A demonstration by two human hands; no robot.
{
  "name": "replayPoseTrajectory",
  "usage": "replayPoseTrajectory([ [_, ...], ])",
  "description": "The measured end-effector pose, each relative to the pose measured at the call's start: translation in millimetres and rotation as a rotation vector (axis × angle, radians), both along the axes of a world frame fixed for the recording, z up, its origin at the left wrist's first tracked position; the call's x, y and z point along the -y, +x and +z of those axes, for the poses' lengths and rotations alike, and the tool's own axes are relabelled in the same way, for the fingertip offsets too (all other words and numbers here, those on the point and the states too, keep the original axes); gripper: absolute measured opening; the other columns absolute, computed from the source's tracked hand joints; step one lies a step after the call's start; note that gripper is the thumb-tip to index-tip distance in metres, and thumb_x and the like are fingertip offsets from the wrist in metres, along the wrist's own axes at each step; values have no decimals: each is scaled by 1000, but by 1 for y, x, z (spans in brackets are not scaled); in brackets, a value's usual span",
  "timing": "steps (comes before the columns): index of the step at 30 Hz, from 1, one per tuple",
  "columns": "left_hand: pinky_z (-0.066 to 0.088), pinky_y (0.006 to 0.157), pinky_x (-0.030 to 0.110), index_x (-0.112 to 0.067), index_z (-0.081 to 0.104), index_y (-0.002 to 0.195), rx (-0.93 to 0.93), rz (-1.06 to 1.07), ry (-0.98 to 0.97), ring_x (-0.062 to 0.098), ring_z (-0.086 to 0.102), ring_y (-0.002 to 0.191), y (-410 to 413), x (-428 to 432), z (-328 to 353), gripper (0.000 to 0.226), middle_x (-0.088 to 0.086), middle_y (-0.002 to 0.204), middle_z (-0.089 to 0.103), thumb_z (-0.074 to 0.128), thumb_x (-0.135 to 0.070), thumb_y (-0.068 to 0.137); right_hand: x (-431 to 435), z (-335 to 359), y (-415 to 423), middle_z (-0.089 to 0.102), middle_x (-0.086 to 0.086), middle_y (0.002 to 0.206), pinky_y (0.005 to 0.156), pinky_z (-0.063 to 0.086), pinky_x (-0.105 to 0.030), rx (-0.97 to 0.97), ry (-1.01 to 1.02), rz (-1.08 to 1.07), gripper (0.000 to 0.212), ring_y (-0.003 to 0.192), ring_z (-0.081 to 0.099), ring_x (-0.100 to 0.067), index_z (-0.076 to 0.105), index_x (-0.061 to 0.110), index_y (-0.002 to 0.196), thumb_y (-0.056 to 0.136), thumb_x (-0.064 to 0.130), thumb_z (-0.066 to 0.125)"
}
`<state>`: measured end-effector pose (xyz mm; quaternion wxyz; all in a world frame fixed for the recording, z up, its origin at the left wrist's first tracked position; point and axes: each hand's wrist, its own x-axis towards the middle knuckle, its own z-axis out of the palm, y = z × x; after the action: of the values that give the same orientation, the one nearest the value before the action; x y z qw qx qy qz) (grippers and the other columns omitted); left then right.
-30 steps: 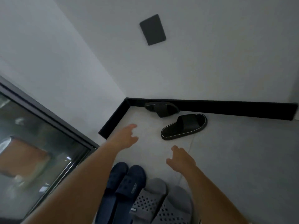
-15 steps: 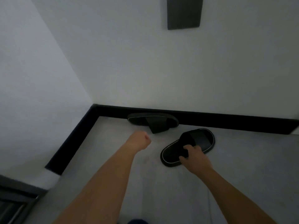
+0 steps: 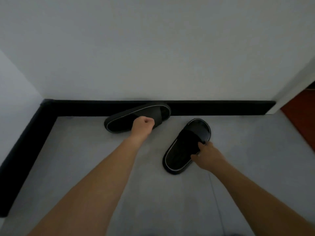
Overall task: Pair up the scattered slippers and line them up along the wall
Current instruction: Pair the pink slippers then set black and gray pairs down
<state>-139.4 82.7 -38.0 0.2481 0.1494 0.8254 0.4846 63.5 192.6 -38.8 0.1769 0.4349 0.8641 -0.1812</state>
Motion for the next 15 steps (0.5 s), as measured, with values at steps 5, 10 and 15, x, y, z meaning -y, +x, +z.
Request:
replayPoseTrajectory([
  [5, 52, 80, 38, -17, 66, 97, 428, 204, 204, 21, 59, 87, 52, 11, 2, 15, 4, 95, 60, 52, -15, 93, 36, 6, 51, 20, -12, 149, 98, 44, -33, 45, -26, 35, 65, 121, 51, -29, 35, 7, 137, 89, 46, 54],
  [10, 52, 91, 45, -13, 58, 117, 648, 420, 279, 29, 55, 112, 97, 26, -8, 28, 12, 120, 55, 52, -4, 90, 62, 9, 70, 28, -12, 142, 100, 43, -30, -26, -65, 120, 58, 119, 51, -27, 41, 10, 134, 89, 42, 55],
  [15, 46, 100, 44, -14, 50, 126, 718, 494, 398, 31, 52, 119, 123, 40, -18, 41, 15, 133, 49, 51, 2, 89, 79, 16, 81, 36, -8, 136, 96, 46, -32, -59, -62, 315, 42, 117, 52, -27, 53, 18, 126, 89, 37, 52],
])
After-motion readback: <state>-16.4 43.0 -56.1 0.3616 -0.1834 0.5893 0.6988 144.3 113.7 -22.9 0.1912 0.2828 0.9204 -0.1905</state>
